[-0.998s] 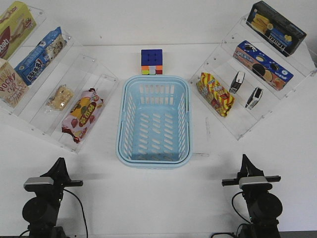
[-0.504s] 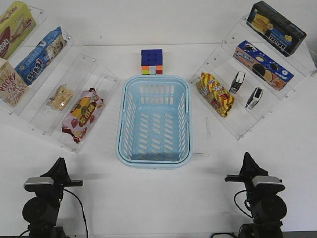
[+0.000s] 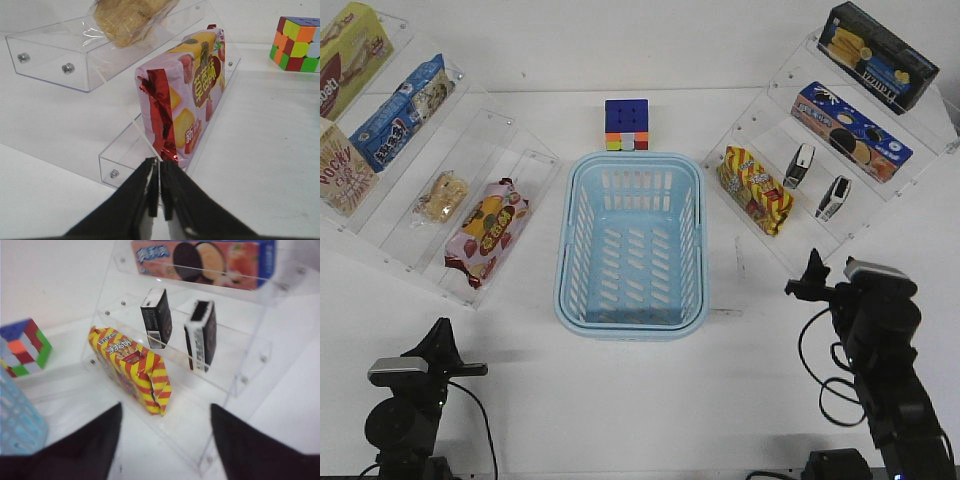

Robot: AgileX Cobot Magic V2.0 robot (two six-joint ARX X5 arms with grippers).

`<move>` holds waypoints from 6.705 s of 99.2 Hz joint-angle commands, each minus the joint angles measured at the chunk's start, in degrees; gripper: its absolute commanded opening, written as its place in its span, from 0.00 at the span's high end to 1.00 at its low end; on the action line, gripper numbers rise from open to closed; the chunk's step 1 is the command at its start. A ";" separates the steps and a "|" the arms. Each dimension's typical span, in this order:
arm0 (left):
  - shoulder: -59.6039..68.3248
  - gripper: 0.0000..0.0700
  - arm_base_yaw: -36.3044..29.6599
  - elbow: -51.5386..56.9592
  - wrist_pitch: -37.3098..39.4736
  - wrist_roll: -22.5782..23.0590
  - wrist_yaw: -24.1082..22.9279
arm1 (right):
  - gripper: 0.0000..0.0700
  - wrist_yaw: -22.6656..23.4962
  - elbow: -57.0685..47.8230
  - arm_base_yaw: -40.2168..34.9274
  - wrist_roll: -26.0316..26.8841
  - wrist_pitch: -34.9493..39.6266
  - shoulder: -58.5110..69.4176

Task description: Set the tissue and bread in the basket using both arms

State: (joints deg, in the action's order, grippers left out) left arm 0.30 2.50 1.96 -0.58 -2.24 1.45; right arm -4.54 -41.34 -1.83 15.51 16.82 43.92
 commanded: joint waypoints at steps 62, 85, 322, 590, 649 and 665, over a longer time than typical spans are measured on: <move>-0.11 1.00 0.11 -1.16 0.63 0.70 0.04 | 0.33 -2.91 -32.92 6.47 -6.88 6.62 43.17; -0.11 1.00 0.11 -1.16 0.63 0.70 0.04 | 0.78 -1.44 -32.92 6.78 -6.84 6.23 46.49; 44.41 0.70 0.11 48.39 -17.31 12.17 3.06 | 1.00 13.16 2.36 -10.49 -11.89 -20.37 3.37; 76.96 1.00 -27.87 90.36 -27.93 11.67 6.82 | 1.00 13.03 2.36 -10.47 -10.82 -21.11 3.37; 42.71 1.00 -21.20 39.67 4.04 5.79 -5.99 | 1.00 13.09 2.36 -10.49 -10.82 -21.09 3.37; 39.39 1.00 -21.27 35.08 2.82 4.35 -5.88 | 1.00 13.09 2.36 -10.49 -10.82 -21.09 3.37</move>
State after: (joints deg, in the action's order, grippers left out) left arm 39.99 -18.61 35.77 2.44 3.27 -4.38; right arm 8.78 -38.30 -12.25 3.90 -3.68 46.96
